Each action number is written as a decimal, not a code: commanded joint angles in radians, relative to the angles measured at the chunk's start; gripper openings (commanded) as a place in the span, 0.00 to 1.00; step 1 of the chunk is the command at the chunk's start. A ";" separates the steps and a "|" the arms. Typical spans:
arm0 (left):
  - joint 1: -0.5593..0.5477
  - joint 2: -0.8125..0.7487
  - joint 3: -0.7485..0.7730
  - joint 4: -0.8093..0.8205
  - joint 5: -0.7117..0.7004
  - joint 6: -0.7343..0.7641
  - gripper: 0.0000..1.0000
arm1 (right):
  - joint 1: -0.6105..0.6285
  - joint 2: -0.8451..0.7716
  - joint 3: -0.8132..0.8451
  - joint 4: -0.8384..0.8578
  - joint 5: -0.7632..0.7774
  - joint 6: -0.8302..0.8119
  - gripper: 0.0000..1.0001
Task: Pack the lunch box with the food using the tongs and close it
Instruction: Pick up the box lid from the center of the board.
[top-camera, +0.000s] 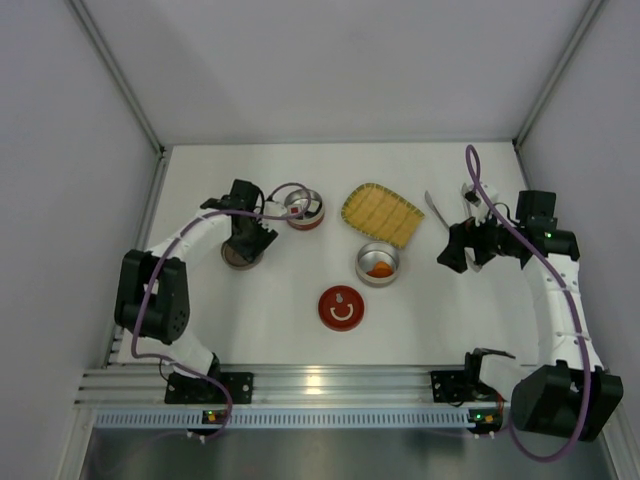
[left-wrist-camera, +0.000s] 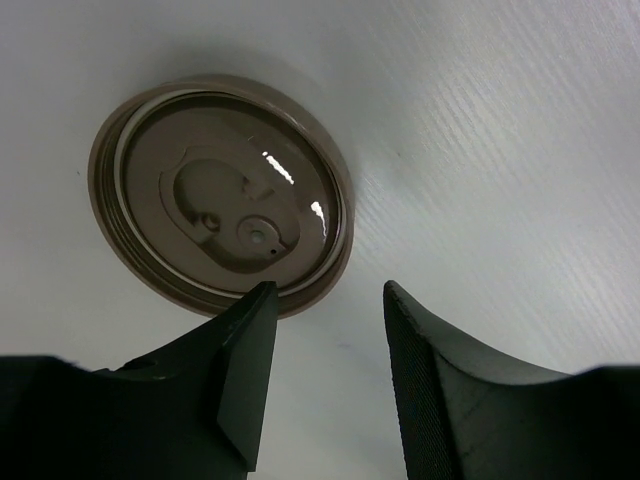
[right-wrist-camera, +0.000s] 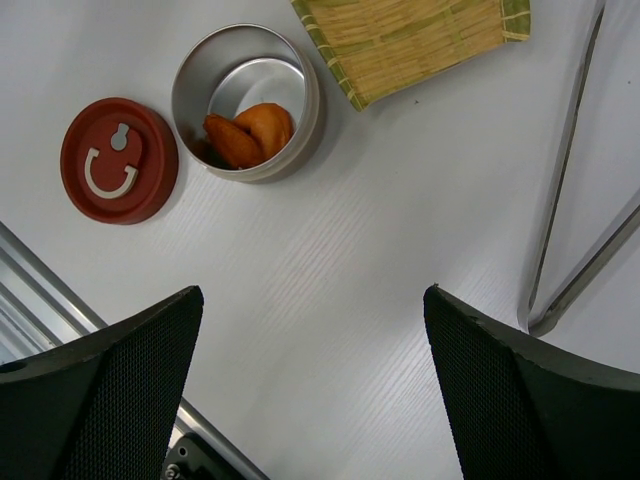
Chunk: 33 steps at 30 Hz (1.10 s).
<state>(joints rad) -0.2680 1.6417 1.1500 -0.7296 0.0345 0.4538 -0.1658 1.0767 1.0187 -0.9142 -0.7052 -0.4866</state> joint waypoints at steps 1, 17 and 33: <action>0.006 0.018 -0.013 0.042 0.021 0.046 0.52 | 0.014 0.006 0.026 0.028 -0.034 -0.006 0.90; 0.006 0.055 -0.131 0.110 0.050 0.065 0.37 | 0.025 0.029 0.032 0.049 -0.040 0.020 0.89; 0.007 -0.075 0.180 -0.281 0.260 -0.006 0.00 | 0.139 0.011 0.015 0.190 -0.046 0.149 0.88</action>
<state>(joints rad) -0.2630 1.6775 1.0882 -0.7475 0.1207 0.4911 -0.0868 1.1080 1.0191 -0.8608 -0.7136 -0.3939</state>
